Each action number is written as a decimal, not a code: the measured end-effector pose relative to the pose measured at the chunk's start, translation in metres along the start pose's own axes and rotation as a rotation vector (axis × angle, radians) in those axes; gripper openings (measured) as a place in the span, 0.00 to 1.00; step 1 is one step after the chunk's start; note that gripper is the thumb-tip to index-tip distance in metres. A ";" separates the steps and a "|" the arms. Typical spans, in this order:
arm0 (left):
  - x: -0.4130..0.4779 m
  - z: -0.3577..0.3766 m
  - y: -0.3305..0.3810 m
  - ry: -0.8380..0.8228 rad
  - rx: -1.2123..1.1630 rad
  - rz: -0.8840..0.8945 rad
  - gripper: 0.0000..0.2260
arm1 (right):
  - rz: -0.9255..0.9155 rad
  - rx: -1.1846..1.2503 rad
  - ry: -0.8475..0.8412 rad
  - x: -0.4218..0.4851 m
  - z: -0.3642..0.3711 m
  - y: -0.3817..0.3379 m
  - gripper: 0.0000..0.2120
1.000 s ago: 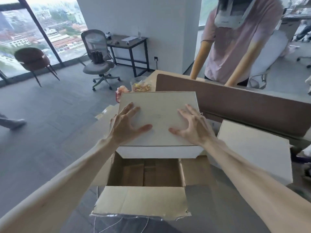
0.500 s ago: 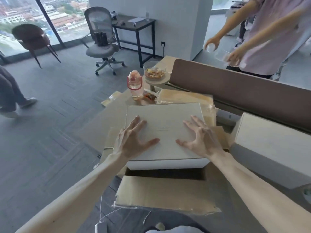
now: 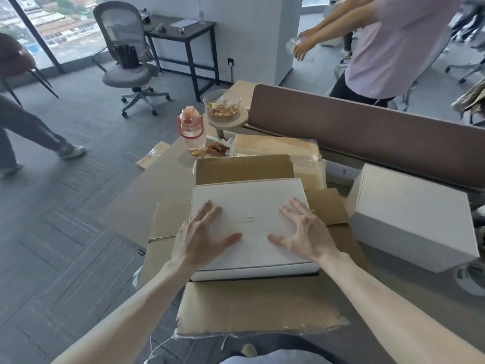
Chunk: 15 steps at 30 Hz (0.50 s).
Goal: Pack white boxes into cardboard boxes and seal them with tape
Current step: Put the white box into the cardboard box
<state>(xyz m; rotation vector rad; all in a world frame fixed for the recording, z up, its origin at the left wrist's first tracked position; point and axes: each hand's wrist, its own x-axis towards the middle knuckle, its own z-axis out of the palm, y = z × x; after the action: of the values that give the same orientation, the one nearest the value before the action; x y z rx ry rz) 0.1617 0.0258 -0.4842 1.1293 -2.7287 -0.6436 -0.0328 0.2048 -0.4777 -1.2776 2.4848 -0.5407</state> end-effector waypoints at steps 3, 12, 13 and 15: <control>0.003 0.017 -0.008 -0.057 0.023 -0.042 0.41 | 0.028 0.013 -0.027 0.002 0.016 0.008 0.41; 0.010 0.045 -0.022 -0.221 0.143 -0.041 0.39 | 0.043 -0.058 -0.089 0.008 0.043 0.025 0.33; 0.010 0.045 -0.022 -0.231 0.179 -0.027 0.38 | 0.037 -0.076 -0.092 0.008 0.043 0.027 0.31; 0.015 0.040 -0.024 -0.179 0.224 -0.006 0.34 | 0.016 -0.102 -0.029 0.011 0.040 0.033 0.23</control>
<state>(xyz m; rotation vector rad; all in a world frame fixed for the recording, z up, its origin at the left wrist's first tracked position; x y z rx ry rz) 0.1557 0.0137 -0.5315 1.1771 -3.0136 -0.4689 -0.0458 0.2063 -0.5291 -1.2919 2.5249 -0.3932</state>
